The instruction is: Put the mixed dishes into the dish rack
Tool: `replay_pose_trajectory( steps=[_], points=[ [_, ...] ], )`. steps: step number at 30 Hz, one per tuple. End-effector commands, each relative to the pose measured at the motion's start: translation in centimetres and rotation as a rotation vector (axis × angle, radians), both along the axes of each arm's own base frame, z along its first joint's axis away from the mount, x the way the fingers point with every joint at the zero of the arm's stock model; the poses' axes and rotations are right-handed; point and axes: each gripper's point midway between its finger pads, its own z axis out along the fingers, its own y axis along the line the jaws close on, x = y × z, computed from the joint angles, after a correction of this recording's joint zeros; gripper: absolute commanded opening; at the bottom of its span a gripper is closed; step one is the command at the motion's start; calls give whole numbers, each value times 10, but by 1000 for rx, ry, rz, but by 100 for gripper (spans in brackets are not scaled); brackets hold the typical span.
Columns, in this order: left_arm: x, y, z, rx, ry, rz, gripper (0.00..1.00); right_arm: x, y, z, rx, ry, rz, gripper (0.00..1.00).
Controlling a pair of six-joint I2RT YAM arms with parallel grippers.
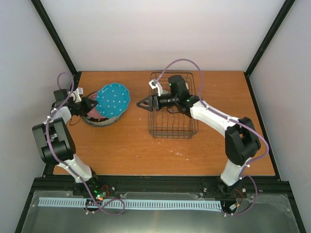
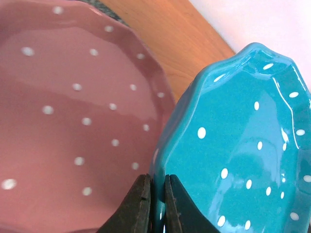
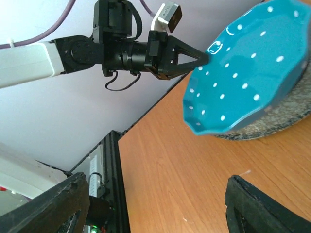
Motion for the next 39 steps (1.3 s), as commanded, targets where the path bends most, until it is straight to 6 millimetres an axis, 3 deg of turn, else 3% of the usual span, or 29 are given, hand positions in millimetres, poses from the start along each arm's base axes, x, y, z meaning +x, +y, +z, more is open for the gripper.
replay_pose_trajectory(
  steps=[1,13,28,39],
  points=[
    [6,-17,67,-44,-193,-64,0,-4,22,14,43,43,88,76],
    [-9,-27,112,-28,-275,-77,1,16,51,-4,5,80,87,75],
    [-32,-42,132,-33,-323,-103,1,43,65,0,12,52,34,75],
    [-40,-50,147,-55,-359,-120,1,46,89,3,12,46,84,71]
  ],
)
